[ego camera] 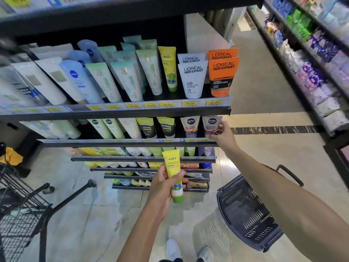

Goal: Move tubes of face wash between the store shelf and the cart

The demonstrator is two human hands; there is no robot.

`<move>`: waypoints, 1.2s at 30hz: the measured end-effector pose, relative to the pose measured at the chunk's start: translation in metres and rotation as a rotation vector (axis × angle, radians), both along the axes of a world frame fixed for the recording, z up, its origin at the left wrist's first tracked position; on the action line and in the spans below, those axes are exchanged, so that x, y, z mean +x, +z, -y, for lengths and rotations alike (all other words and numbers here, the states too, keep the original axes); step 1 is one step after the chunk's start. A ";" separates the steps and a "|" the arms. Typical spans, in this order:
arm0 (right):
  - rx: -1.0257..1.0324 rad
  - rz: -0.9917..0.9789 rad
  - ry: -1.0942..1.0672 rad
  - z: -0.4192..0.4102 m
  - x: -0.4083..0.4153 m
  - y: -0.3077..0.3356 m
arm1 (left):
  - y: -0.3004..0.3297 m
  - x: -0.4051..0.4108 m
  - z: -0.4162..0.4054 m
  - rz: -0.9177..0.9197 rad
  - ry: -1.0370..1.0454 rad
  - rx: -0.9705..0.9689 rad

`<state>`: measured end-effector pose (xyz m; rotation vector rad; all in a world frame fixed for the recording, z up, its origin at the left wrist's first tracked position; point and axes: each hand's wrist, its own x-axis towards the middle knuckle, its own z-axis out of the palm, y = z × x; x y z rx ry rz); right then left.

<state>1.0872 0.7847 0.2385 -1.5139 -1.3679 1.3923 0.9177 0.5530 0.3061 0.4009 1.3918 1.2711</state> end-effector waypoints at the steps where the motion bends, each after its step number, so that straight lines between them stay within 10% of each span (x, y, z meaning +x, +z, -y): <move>1: 0.008 0.006 -0.006 0.003 0.001 0.002 | 0.000 -0.001 -0.001 -0.004 -0.003 0.002; 18: 0.981 0.498 -0.046 0.058 0.002 0.137 | 0.111 -0.035 -0.075 -0.348 -0.035 0.398; 36: 0.853 0.719 0.068 0.054 -0.004 0.153 | 0.138 -0.059 -0.186 -1.000 0.012 0.426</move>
